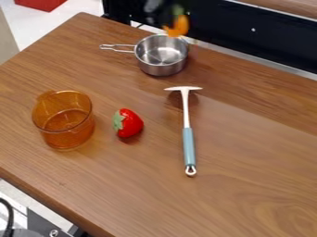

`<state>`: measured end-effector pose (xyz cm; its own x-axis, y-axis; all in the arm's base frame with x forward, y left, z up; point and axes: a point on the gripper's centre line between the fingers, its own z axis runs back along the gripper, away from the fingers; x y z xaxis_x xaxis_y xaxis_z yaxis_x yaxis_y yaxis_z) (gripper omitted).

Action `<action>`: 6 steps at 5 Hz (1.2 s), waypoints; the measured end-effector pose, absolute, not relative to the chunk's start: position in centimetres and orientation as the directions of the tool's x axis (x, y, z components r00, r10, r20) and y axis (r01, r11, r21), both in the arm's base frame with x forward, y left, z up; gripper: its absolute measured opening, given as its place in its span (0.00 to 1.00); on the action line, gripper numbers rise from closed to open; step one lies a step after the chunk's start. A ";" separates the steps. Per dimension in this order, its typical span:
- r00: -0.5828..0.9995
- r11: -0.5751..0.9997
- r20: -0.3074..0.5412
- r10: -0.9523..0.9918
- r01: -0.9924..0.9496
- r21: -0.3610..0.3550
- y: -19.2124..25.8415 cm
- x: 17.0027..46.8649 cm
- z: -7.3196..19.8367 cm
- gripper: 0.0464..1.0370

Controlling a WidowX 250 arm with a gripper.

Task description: Put the pineapple to the pot

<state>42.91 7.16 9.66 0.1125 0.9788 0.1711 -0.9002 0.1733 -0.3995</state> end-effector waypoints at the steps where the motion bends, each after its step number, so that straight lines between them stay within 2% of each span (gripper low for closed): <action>1: 0.142 0.197 0.169 0.975 -0.904 -0.379 8.0 42.7 8.9 0.52; 4: 0.122 0.198 0.259 0.958 -0.936 -0.290 10.1 42.9 5.3 0.52; 5: 0.103 0.184 0.277 0.955 -0.940 -0.286 10.5 42.8 5.3 0.57; 6: 0.090 0.161 0.249 0.964 -0.945 -0.284 10.6 42.9 5.7 0.85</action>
